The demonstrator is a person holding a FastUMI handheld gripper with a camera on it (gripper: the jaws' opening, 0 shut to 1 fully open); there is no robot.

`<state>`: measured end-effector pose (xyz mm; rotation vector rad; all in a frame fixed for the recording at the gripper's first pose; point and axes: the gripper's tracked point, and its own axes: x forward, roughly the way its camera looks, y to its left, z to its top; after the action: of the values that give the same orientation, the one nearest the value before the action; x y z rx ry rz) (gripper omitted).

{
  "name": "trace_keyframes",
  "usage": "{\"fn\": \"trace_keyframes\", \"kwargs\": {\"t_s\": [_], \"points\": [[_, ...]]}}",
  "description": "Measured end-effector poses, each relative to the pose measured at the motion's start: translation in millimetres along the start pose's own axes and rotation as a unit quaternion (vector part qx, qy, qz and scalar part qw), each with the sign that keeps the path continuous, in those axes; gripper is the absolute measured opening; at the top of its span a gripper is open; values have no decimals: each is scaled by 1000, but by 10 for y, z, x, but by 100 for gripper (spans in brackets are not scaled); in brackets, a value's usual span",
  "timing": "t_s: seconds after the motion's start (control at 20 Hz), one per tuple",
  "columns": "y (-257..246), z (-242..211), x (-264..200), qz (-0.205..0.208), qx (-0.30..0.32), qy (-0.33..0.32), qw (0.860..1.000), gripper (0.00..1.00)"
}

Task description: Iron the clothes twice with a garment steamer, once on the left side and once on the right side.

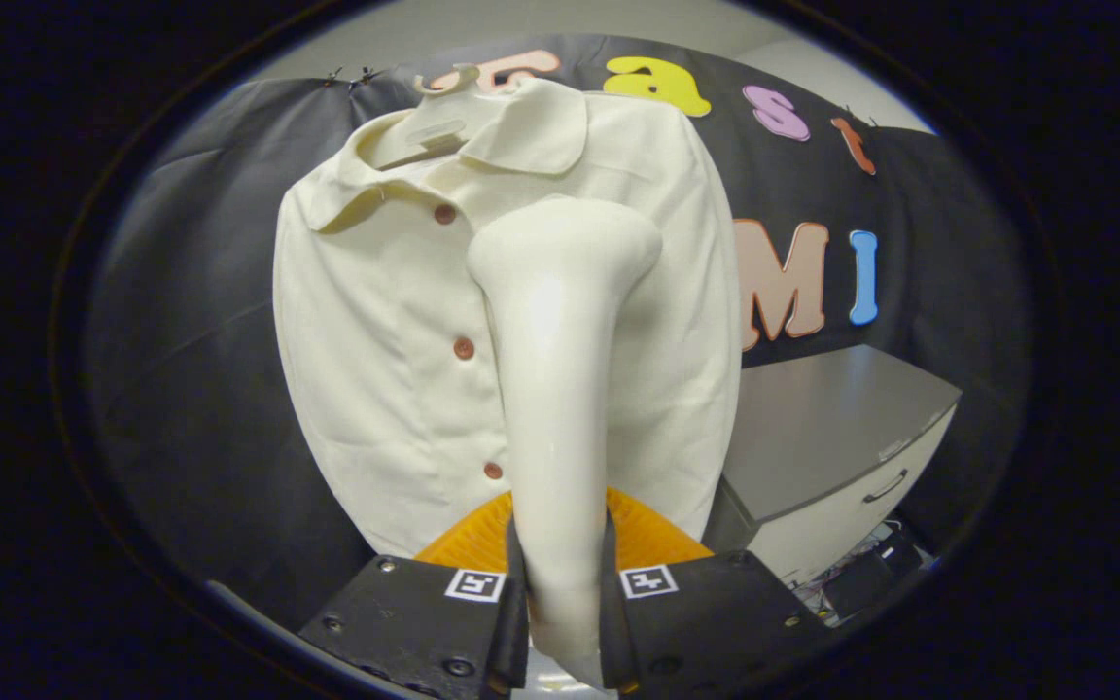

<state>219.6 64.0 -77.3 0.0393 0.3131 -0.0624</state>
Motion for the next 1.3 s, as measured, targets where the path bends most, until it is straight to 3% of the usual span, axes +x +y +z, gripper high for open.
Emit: {"fn": "trace_keyframes", "kwargs": {"t_s": [0.35,0.8,1.3], "points": [[-137,-270,263,11,3,31,999,29],[-411,-1194,439,1,30,117,993,29],[-565,-1953,335,-4,39,183,982,29]]}}
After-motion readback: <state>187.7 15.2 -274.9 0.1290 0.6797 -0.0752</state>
